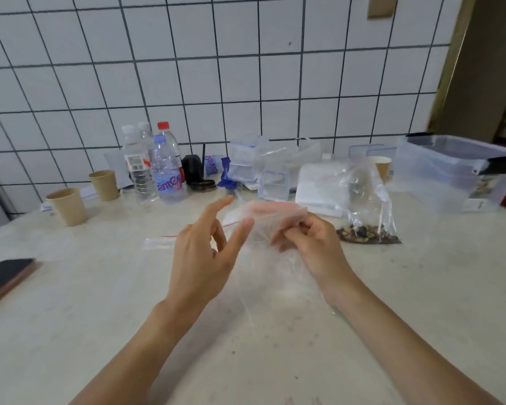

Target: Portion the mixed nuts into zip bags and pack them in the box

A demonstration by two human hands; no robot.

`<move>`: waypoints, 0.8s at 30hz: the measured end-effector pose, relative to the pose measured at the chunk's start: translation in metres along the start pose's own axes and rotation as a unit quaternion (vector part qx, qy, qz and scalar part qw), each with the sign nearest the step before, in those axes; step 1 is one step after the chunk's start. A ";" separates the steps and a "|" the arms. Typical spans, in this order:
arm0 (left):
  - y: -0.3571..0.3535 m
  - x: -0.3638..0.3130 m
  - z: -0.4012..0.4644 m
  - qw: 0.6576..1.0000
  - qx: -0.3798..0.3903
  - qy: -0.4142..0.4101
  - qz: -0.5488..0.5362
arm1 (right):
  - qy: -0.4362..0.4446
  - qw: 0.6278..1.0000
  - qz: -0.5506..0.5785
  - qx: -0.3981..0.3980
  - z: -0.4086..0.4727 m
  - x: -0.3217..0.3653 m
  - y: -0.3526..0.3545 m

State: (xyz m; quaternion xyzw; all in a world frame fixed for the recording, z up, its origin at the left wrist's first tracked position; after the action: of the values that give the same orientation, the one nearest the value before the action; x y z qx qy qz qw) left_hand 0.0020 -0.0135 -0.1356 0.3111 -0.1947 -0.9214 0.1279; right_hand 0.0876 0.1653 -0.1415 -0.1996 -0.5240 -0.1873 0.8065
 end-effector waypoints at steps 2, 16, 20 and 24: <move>-0.001 0.004 0.003 0.998 0.018 0.064 -0.009 | 0.014 1.000 -0.008 -0.002 -0.001 -0.006 0.002; -0.008 -0.008 0.000 0.957 0.171 0.161 -0.170 | -0.013 0.997 -0.075 0.004 -0.008 -0.002 0.000; -0.006 -0.007 0.000 0.956 0.164 0.161 -0.184 | -0.086 0.991 -0.030 0.097 -0.012 0.001 0.000; -0.006 -0.006 0.003 0.954 0.158 0.168 -0.190 | -0.108 0.986 -0.017 0.124 -0.013 0.013 -0.001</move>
State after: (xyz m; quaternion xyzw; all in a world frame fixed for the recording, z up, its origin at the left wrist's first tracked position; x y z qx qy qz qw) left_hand 0.0041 -0.0051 -0.1334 0.5085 -0.2513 -0.8206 -0.0698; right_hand 0.1020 0.1571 -0.1340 -0.1081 -0.6303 -0.1115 0.7607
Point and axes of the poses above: each hand's wrist, its own z-axis towards the middle knuckle, its own y-axis out of the back of the hand, x = y × z, the point moved 2 cm from there along z, towards the middle knuckle, and after that the axes turned 6 degrees about z, right-handed, at the moved point
